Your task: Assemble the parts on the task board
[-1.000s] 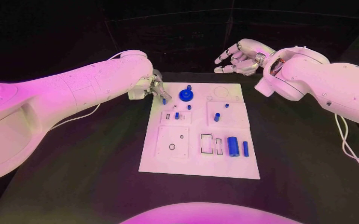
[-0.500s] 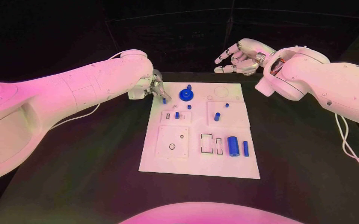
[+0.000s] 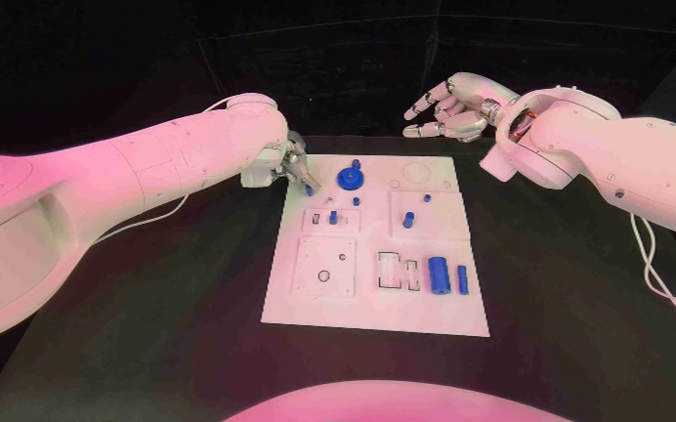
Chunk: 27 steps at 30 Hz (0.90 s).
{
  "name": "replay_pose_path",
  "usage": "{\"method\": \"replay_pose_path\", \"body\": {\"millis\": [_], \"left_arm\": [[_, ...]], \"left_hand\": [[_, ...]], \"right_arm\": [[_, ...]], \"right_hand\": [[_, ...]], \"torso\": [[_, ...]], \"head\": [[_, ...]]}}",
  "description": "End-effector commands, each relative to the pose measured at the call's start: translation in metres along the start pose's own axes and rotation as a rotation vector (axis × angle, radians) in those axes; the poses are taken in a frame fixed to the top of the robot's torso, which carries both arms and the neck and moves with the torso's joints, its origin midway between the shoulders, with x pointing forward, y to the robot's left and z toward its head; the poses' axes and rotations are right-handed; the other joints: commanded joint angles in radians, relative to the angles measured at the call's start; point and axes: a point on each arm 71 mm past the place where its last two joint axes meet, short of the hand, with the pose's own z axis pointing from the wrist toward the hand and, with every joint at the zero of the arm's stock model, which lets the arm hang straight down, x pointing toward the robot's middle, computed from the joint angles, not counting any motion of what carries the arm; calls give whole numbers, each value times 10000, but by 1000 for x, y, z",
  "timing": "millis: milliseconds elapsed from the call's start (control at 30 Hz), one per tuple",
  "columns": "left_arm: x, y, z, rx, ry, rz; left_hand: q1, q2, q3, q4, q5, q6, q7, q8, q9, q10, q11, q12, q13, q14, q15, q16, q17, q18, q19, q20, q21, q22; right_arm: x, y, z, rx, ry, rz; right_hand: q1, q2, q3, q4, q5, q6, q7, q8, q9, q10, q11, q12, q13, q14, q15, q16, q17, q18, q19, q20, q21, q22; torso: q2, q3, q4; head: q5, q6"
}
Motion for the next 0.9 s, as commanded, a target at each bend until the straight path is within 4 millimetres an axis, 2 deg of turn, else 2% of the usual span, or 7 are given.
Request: {"method": "replay_pose_path", "body": {"millis": [33, 133, 233, 300, 433, 767, 900], "left_arm": [[-2, 0, 0, 89, -229, -35], [-3, -1, -1, 209, -403, -142], [-4, -1, -1, 294, -486, -231], [-4, -1, -1, 369, -514, -348], [-4, -2, -1, 508, -555, -512], [-1, 6, -8, 872, -698, -1278], [1, 11, -16, 1000, -978, -1583]], "left_hand": [[396, 208, 362, -248, -8, -41, -91, 19, -32, -34, -96, 20, -18, 1040, -78, 31, 2634, 122, 36, -42, 17, -4], [941, 411, 1026, -726, -3, -130, -120, -21, -84, -79, -126, -36, -52, 1040, -120, 31, 2634, 123, 32, -88, 4, -9], [1128, 392, 1760, -1105, -1, -171, -72, 5, -93, -105, -90, -91, -83, 1040, -109, 31, 2634, 121, 32, -109, -4, -4], [561, -3, 3109, -1395, -29, -202, 17, 144, -49, -70, 12, -140, -139, 1040, -79, 31, 2634, 115, 36, -53, -14, 14], [-18, -341, 4301, -1601, -33, -225, -32, 322, 36, -41, -34, -130, -150, 1040, -75, 31, 2634, 109, 42, -35, -7, 49], [-983, -867, 6124, -1950, -18, -292, -57, 770, 287, 15, -77, -114, -179, 1040, -57, 31, 2634, 116, 45, -49, -29, 72], [-1154, -994, 6526, -2077, 4, -286, -72, 912, 356, 2, -103, -183, -283, 1040, -68, 31, 2634, 123, 42, -55, -55, 50]], "right_arm": [[-1, 1, 0, -73, 40, -16], [-1, 1, 0, -69, 38, -16], [-1, 1, 0, -68, 39, -17], [-1, 1, 0, -66, 39, -17], [-1, 1, 0, -58, 45, -17], [-2, -1, -1, 22, 87, -25], [-2, -2, -1, 55, 109, -28]], "right_hand": [[16, 103, -42, 17, 36, -44, -21, 61, -16, -65, -23, -43, 108, 919, -28, -50, 2180, 157, -42, -2, -44, -14], [16, 103, -42, 17, 36, -44, -21, 61, -16, -65, -23, -43, 108, 919, -28, -50, 2180, 157, -42, -2, -44, -14], [16, 103, -42, 17, 36, -44, -21, 61, -16, -65, -23, -43, 108, 919, -28, -50, 2180, 157, -42, -2, -44, -14], [16, 103, -42, 17, 36, -44, -21, 61, -16, -65, -23, -43, 108, 919, -28, -50, 2180, 157, -42, -2, -44, -14], [20, 105, -44, 17, 38, -44, -21, 63, -16, -64, -23, -42, 109, 919, -28, -50, 2179, 157, -43, -2, -45, -15], [37, 116, -53, 15, 58, -41, -23, 74, -15, -66, -25, -44, 105, 916, -30, -58, 2166, 159, -46, -3, -51, -24], [203, 188, -3, -9, 1103, -48, -37, 113, -16, -90, -47, -66, 79, 915, -52, -64, 2162, 159, -47, -25, -64, -34]], "torso": [[-2, 1, 2], [2, 2, 5], [-3, 3, 1], [-4, 3, 0], [-2, 1, 2], [-35, 9, 47], [-39, 28, 81]], "head": [[0, -6], [0, -11], [3, -17], [4, -21], [3, -24], [39, -21], [71, -14]]}}
